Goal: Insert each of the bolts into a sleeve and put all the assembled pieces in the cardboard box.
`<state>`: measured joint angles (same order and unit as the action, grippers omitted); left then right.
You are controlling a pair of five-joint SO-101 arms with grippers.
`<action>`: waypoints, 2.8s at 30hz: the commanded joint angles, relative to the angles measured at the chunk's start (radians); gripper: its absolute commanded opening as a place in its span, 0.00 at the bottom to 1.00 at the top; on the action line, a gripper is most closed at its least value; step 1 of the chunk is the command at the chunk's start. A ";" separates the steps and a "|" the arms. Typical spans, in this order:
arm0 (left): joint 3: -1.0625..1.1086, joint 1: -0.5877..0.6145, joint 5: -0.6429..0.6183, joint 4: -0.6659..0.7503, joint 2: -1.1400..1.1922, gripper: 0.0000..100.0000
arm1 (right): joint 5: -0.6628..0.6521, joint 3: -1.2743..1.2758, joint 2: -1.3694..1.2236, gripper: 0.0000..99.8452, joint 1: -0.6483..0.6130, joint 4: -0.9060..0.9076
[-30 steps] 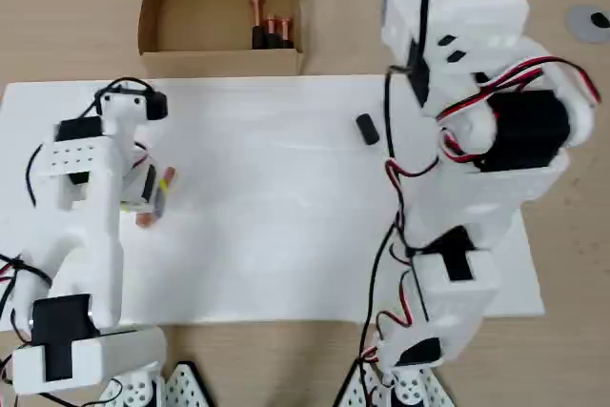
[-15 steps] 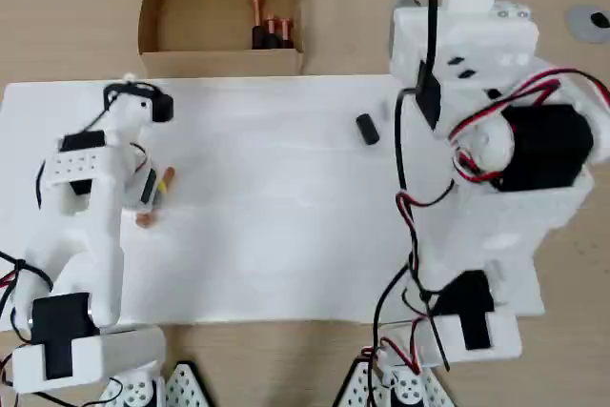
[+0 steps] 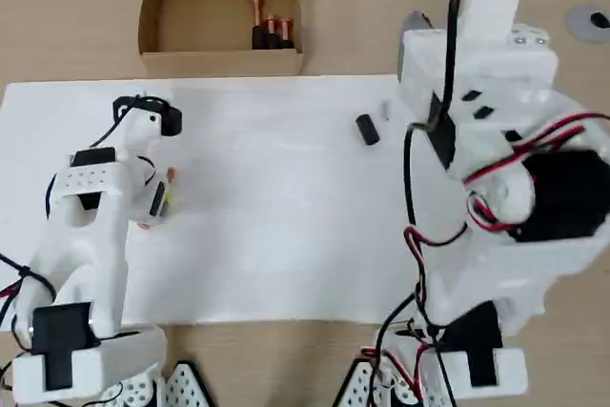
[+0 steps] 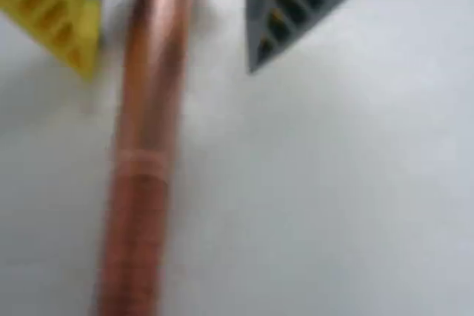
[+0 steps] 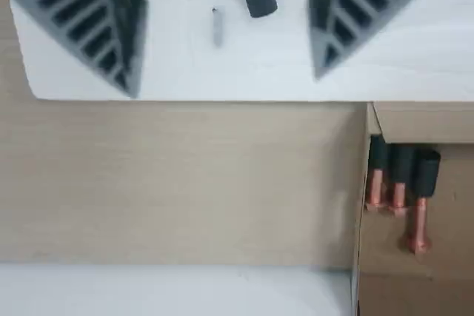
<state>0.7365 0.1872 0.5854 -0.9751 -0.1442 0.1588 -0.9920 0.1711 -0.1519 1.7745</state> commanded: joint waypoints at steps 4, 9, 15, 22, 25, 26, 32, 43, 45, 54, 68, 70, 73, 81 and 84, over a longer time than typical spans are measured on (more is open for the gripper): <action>0.037 -0.014 -0.011 0.040 0.013 0.01 | -0.006 0.004 0.030 0.19 0.013 0.014; -0.034 -0.012 -0.068 0.012 0.004 0.01 | -0.006 0.005 0.025 0.19 0.013 0.014; -0.310 -0.034 -0.072 -0.184 -0.054 0.01 | -0.006 0.005 0.025 0.19 0.013 0.014; -0.523 -0.104 0.354 -0.494 -0.177 0.01 | -0.008 0.005 0.027 0.19 0.019 0.014; -0.565 -0.109 0.692 -0.658 -0.208 0.01 | -0.006 0.005 0.031 0.19 0.019 0.014; -0.575 -0.110 0.772 -0.700 -0.217 0.01 | -0.006 0.005 0.031 0.19 0.019 0.014; -0.516 -0.052 1.092 -0.749 -0.220 0.01 | -0.008 0.028 0.035 0.19 0.019 0.014; -0.493 -0.017 1.166 -0.555 0.070 0.01 | -0.008 0.090 0.035 0.19 0.019 0.014; -0.499 0.000 1.166 -0.505 0.156 0.01 | -0.008 0.091 0.035 0.19 0.019 0.014; -0.500 -0.002 1.128 -0.347 0.397 0.01 | -0.008 0.093 0.033 0.19 0.015 0.014; -0.710 0.002 0.741 -0.293 0.412 0.16 | -0.006 0.170 0.033 0.19 0.013 0.014; -0.720 0.000 0.647 -0.293 0.409 0.16 | -0.006 0.170 0.033 0.19 0.013 0.014; -0.773 0.000 0.442 -0.359 0.409 0.16 | -0.006 0.170 0.033 0.19 0.013 0.014; -0.878 0.052 -0.212 -0.565 0.409 0.13 | -0.006 0.171 0.028 0.19 0.013 0.014; -0.898 0.077 -0.589 -0.624 0.409 0.08 | -0.006 0.182 0.025 0.19 0.012 0.014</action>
<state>-0.1028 0.2348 0.3828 -1.5459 0.2808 0.1588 -0.8216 0.1772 -0.1504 1.7745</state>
